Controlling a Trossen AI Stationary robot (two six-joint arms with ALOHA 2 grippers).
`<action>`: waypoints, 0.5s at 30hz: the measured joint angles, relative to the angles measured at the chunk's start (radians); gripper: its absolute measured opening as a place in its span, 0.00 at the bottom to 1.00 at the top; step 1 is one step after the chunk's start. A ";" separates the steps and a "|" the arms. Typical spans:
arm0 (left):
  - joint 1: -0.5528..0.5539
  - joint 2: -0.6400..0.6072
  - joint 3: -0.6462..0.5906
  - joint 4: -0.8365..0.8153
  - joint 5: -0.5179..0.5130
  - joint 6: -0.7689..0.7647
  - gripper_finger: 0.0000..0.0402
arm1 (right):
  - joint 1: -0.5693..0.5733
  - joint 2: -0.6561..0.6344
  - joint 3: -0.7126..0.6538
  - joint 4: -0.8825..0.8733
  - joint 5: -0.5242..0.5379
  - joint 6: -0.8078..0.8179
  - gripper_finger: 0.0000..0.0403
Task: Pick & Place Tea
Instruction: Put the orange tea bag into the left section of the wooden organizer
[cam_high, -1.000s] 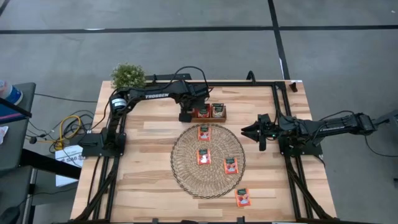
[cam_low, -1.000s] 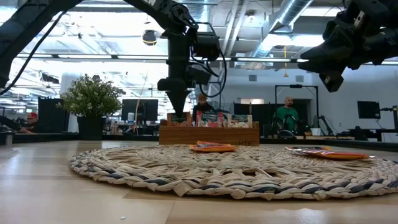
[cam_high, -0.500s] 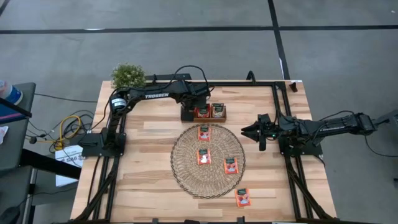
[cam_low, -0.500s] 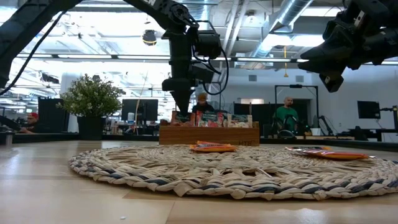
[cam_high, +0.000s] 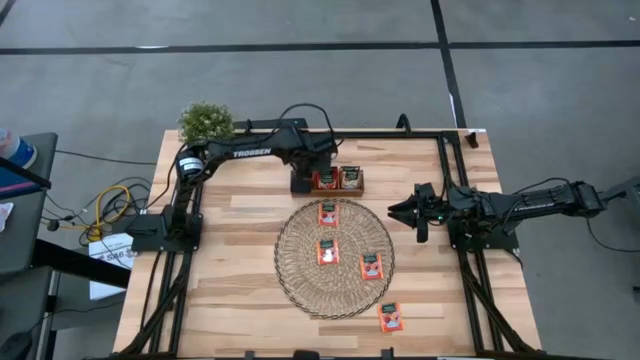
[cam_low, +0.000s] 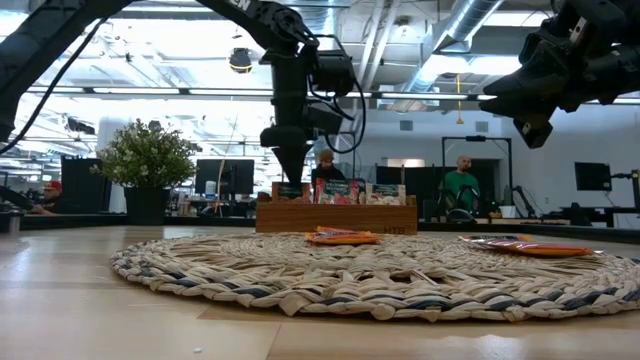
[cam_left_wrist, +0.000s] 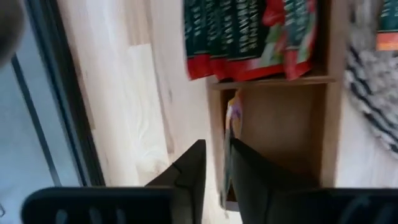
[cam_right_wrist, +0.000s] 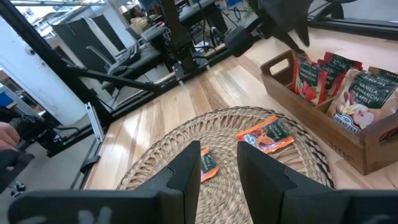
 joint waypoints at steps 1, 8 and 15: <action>0.003 0.000 0.000 0.000 -0.005 0.000 0.17 | 0.000 0.000 0.000 0.000 0.000 0.000 0.24; -0.003 -0.021 0.000 -0.006 -0.192 -0.016 0.23 | 0.000 0.000 0.000 0.000 0.000 0.000 0.24; -0.033 -0.120 0.000 -0.010 -0.275 -0.056 0.23 | 0.000 0.000 0.000 0.000 0.000 0.000 0.24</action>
